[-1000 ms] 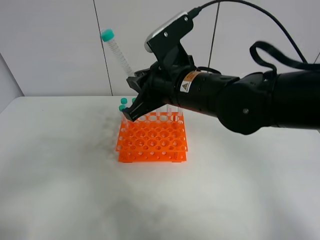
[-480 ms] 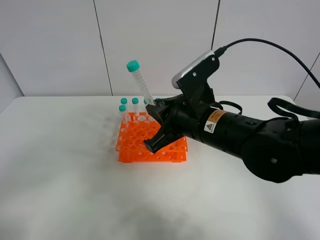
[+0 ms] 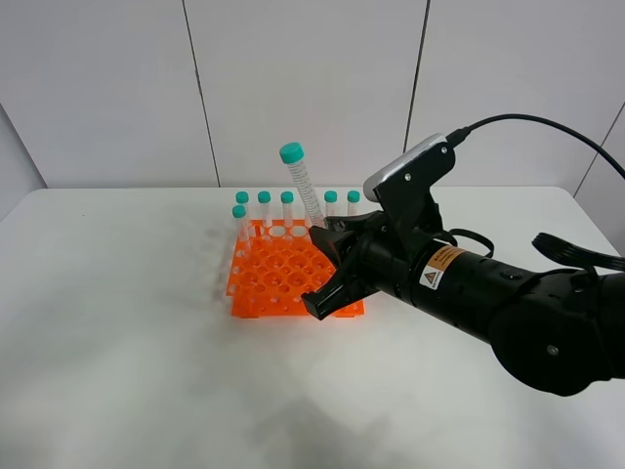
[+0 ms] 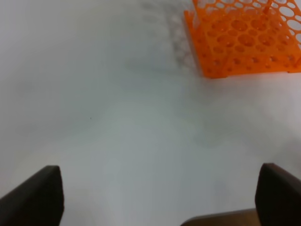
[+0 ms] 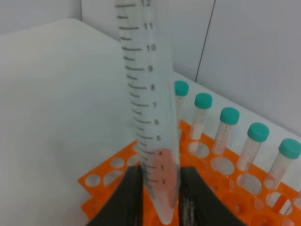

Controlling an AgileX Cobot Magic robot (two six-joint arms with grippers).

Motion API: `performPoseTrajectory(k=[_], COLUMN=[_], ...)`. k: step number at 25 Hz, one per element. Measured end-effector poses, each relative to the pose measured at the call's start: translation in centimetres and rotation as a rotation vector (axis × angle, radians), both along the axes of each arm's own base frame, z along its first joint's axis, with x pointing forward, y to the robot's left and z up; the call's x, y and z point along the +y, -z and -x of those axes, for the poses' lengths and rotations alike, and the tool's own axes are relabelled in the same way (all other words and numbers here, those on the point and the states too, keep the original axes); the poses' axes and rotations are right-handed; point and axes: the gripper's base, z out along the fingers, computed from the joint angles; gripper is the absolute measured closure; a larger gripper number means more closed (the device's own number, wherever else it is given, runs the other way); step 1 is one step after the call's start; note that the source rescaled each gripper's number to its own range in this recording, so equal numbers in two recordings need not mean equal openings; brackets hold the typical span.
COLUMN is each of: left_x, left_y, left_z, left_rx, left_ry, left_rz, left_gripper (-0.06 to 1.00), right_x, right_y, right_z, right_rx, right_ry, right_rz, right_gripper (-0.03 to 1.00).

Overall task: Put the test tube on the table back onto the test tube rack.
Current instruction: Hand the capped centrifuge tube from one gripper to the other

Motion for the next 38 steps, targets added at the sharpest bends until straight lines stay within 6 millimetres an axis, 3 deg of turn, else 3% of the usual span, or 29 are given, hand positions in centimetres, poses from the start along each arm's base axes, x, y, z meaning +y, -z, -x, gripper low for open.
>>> performPoseTrajectory(k=[4, 8, 15, 22, 27, 34, 38], left_x=[-0.1, -0.4, -1.0, -1.8, -3.5, -7.6, -10.1], left_y=[-0.3, -1.3, -5.5, -7.6, -9.3, -11.5, -11.7], left_z=[-0.1, -1.6, -4.1, -5.8, -7.6, -13.2, -16.5], left_rx=[0.008, 0.079, 0.017, 0.032, -0.002, -0.02, -0.014], left_ry=[0.004, 0.054, 0.137, 0.418, 0.542, 0.592, 0.626], left_rz=[0.004, -0.023, -0.009, -0.108, -0.118, -0.121, -0.119], left_gripper=[0.07, 0.08, 0.08, 0.08, 0.08, 0.08, 0.08], right_x=[0.0, 0.0, 0.0, 0.0, 0.0, 0.0, 0.0], right_y=[0.0, 0.0, -0.1, -0.2, -0.2, -0.2, -0.2], right_z=[0.0, 0.0, 0.0, -0.1, -0.1, -0.1, -0.1], right_rx=[0.0, -0.001, -0.012, -0.028, -0.026, -0.026, -0.026], right_ry=[0.001, 0.002, 0.0, 0.0, 0.001, 0.001, 0.001], right_rz=[-0.001, -0.002, 0.004, 0.002, -0.001, -0.001, -0.001], right_gripper=[0.97, 0.97, 0.97, 0.97, 0.97, 0.97, 0.97])
